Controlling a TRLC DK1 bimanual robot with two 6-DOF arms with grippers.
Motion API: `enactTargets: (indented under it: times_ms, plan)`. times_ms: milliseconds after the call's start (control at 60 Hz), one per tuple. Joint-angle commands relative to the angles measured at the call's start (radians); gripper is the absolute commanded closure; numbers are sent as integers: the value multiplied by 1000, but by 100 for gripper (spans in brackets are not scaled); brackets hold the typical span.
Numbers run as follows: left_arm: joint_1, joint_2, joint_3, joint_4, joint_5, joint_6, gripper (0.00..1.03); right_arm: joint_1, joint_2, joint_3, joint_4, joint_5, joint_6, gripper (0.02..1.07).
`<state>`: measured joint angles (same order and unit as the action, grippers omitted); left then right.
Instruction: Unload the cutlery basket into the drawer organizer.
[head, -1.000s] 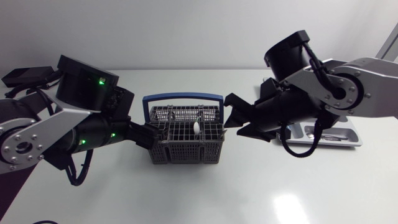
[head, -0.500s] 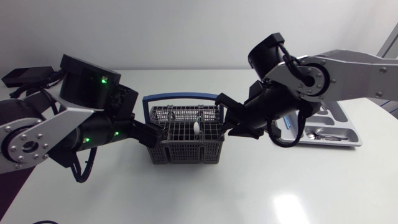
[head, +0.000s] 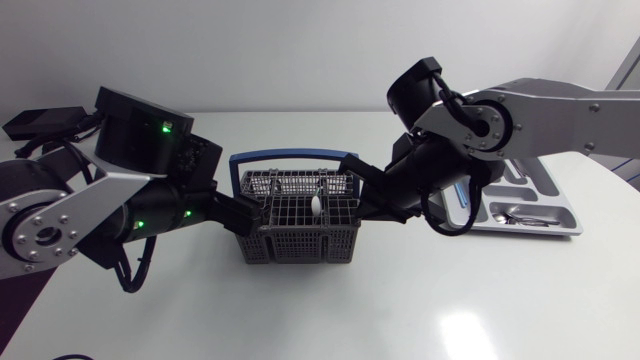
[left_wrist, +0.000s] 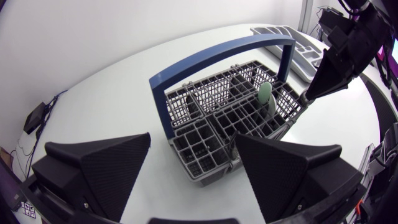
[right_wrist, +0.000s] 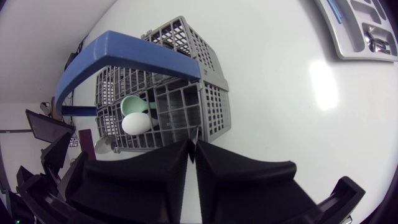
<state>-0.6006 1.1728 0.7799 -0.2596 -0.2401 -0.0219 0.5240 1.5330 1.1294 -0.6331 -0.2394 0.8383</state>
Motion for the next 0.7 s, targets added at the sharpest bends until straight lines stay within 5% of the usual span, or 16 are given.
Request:
enactTargets:
  times_ms: [0,683]
  plan:
    - [-8,4,-21,16,7,22,7,11,18,26,-23,0,31,101]
    - [-11,-4,-53,45,7,36,7,24,-70,84,-99,-41,22,101]
